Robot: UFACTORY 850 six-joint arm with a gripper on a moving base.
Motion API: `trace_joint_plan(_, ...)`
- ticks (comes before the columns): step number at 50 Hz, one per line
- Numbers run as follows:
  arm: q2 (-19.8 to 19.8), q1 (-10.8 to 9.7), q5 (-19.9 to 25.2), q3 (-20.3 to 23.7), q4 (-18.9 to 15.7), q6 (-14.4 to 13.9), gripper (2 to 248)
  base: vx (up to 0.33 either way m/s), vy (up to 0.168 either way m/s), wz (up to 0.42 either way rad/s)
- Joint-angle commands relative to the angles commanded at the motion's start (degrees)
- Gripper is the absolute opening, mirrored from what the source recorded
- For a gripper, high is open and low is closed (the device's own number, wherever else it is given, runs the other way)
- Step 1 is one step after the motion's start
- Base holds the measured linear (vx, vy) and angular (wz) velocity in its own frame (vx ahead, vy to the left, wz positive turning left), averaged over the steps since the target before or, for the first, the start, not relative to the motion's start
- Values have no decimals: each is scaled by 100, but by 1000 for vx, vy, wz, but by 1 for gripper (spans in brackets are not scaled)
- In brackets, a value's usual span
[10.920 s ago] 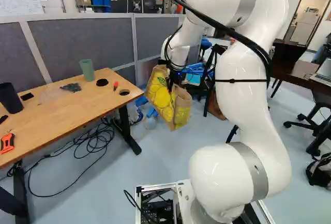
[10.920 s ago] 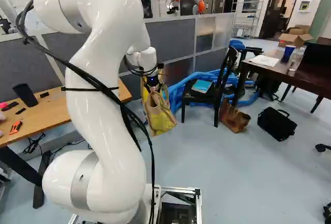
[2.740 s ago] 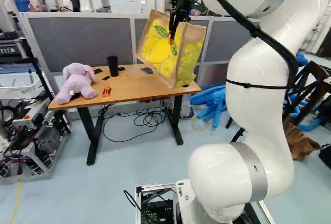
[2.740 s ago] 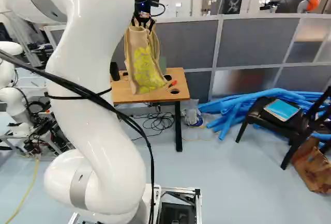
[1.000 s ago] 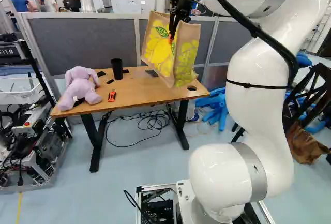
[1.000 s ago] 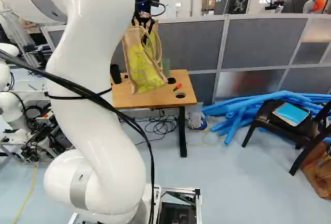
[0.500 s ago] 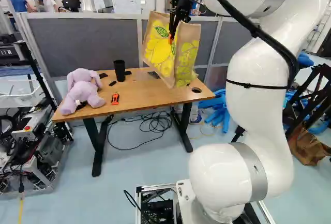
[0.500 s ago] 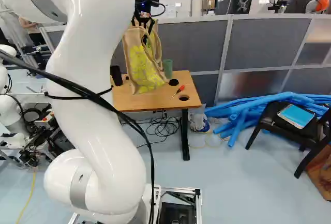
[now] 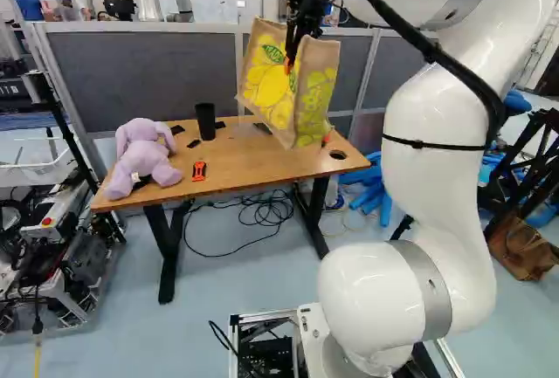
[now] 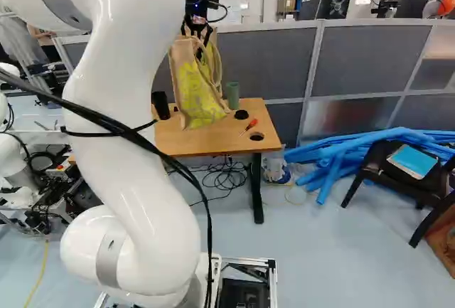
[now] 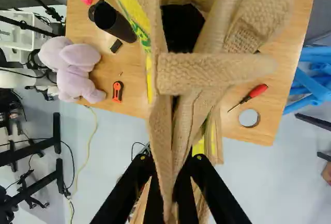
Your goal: Pick up the bag on the ground and place it on the table
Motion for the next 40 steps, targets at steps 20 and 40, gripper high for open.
trace_joint_plan(20,0,0,0,0,0,-393,23,0,0,0)
trace_joint_plan(40,0,0,0,0,0,-1566,23,0,0,0)
